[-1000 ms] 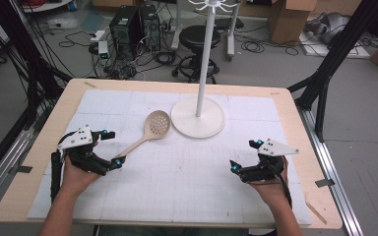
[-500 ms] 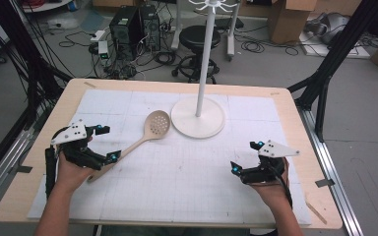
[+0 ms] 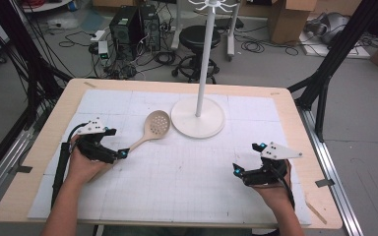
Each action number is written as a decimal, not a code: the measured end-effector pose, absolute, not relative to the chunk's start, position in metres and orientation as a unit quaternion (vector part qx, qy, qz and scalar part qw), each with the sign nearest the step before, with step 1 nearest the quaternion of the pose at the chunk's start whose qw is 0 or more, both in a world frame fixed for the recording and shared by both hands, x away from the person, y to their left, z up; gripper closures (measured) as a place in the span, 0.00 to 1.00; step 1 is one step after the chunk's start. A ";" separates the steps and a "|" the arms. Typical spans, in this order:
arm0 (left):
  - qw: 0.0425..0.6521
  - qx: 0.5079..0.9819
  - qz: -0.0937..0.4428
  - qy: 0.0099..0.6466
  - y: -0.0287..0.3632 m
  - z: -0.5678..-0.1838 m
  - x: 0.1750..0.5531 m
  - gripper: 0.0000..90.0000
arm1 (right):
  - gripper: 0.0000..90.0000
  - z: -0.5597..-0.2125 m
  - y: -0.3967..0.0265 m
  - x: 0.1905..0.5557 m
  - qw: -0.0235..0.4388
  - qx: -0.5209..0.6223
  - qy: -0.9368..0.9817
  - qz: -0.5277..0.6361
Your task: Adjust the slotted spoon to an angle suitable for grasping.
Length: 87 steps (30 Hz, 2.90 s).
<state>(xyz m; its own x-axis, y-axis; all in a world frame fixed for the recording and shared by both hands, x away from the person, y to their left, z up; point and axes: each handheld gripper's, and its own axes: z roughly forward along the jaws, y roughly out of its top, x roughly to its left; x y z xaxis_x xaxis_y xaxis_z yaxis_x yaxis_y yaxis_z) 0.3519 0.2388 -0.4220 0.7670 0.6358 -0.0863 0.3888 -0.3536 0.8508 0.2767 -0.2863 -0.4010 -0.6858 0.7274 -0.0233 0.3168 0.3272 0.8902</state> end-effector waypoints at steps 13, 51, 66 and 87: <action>0.373 0.854 0.096 0.349 0.235 -0.440 0.362 0.30 | 0.01 -0.405 -0.283 0.276 0.214 0.330 0.795 0.462; 0.333 0.915 0.052 0.223 0.187 -0.432 0.348 0.84 | 0.01 -0.405 -0.281 0.276 0.213 0.326 0.799 0.458; 0.335 0.925 0.036 0.174 0.158 -0.432 0.340 0.84 | 0.01 -0.406 -0.281 0.276 0.211 0.326 0.802 0.454; 0.363 0.914 0.009 0.179 0.172 -0.432 0.335 0.55 | 0.01 -0.411 -0.281 0.278 0.209 0.326 0.808 0.443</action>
